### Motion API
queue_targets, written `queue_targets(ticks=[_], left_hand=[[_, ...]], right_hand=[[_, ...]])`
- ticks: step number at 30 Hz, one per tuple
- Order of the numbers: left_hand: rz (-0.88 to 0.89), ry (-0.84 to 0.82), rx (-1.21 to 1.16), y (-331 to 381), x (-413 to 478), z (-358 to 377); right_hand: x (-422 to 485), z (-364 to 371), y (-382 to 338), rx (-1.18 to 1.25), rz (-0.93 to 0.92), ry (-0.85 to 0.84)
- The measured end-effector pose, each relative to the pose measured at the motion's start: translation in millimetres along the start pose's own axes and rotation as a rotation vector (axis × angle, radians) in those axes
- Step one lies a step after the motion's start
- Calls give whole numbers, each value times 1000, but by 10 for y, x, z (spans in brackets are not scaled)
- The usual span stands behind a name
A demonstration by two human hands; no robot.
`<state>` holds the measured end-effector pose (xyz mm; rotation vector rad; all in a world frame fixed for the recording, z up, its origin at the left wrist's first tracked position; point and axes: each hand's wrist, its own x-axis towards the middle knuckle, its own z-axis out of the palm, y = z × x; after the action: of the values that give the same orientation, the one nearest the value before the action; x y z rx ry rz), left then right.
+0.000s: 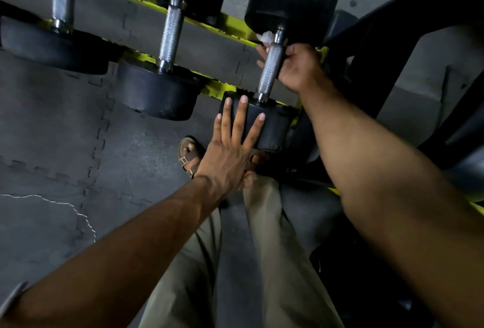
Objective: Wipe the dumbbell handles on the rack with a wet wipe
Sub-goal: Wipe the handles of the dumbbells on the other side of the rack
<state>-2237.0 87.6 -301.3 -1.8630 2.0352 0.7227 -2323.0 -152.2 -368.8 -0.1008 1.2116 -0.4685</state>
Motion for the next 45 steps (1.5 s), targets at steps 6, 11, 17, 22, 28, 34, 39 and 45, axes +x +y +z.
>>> queue_targets(ticks=[6,11,17,22,28,34,39,45], left_hand=[[1,-42,20,12,4,-71],[6,-32,8,1,5,-38],[-4,-50,7,10,-10,-82],[3,7,-11,12,13,-38],[-4,50,-14,10,13,43],[-14,63,-1,-13,34,47],[-14,90,-18,11,17,103],[-20,112,-31,11,27,122]], right_hand=[[-21,20,288,-164,-397,388],[-164,59,416,-666,-817,660],[-348,-61,411,-1554,-1382,505],[-303,64,227,-2029,-1265,373],[-601,350,180,-2758,-738,-266],[-667,415,114,-2780,-779,-160],[-642,406,-34,-2617,-855,-69],[-824,56,102,-2618,-1055,-468]])
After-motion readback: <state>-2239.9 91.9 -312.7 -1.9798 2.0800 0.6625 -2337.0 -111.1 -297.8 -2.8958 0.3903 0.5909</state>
